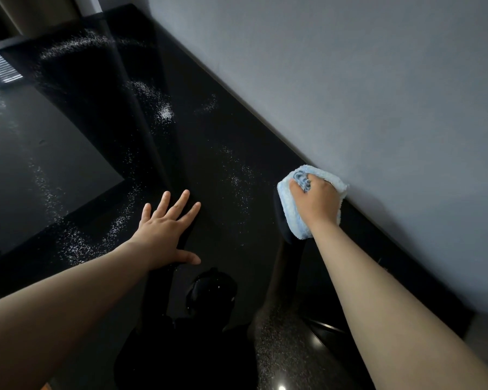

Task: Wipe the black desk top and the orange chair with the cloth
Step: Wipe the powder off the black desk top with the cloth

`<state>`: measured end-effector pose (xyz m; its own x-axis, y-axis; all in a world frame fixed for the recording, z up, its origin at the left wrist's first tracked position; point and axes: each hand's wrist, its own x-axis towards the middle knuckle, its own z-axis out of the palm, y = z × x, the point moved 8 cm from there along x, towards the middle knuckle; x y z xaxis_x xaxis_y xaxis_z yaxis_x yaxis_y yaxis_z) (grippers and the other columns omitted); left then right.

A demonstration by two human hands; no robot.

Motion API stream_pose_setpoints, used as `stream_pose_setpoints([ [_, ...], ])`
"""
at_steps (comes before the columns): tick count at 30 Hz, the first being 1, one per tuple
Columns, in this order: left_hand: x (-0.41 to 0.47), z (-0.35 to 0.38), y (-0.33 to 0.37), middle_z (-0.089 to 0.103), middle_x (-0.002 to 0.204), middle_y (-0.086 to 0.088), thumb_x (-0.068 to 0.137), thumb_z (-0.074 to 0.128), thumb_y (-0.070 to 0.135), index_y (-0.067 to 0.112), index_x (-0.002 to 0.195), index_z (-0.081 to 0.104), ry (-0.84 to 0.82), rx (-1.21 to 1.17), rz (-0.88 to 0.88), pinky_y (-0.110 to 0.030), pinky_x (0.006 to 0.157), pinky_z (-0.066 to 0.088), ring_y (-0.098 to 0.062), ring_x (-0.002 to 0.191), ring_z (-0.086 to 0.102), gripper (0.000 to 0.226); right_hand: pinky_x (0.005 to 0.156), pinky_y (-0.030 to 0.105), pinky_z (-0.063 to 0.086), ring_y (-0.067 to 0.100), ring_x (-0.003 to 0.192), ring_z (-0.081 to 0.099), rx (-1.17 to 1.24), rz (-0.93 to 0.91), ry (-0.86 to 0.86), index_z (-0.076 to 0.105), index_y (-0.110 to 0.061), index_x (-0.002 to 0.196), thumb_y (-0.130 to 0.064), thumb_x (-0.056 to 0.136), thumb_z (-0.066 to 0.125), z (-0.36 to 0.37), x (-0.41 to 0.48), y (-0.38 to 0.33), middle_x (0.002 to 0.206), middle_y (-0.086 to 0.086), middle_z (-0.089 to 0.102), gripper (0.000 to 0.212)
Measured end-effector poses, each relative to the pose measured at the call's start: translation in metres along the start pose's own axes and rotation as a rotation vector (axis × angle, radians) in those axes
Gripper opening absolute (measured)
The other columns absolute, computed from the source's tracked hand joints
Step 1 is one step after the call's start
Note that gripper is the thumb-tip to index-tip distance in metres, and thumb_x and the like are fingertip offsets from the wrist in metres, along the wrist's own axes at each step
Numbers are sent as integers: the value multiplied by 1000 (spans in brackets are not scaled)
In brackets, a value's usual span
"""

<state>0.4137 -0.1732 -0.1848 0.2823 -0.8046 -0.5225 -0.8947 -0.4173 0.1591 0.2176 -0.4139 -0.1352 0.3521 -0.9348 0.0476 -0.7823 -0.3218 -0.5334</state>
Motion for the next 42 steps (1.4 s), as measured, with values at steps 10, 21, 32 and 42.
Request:
stream_pose_setpoints([
  [10,-1,0,-1,-31,155,5,65,62,76,35,150,-14,10,-3,6,-57,116,-4,-31,143,-26,122,74,39,51,19,70,58,29,-72,0,48,-18,66,-31,88,59,10,-32,-20,65,-5,55,28],
  [21,0,1,-1,-29,156,4,65,64,75,35,151,-12,5,-12,6,-58,115,-5,-31,144,-25,122,70,37,48,16,66,51,-16,-142,21,46,-20,65,-32,87,61,19,-75,-43,62,-10,47,30],
  [32,-7,1,-2,-26,158,2,70,61,74,33,152,-8,16,-69,59,-57,116,-9,-32,143,-26,115,68,40,51,16,64,54,27,-135,-3,48,-20,63,-32,86,60,32,-120,-64,60,-10,49,28],
  [42,-55,6,-20,-19,160,3,73,63,70,31,152,-9,37,-10,172,-52,117,-9,-30,146,-18,114,65,39,50,15,63,52,21,-157,1,44,-23,63,-33,85,60,36,-151,-83,58,-14,43,29],
])
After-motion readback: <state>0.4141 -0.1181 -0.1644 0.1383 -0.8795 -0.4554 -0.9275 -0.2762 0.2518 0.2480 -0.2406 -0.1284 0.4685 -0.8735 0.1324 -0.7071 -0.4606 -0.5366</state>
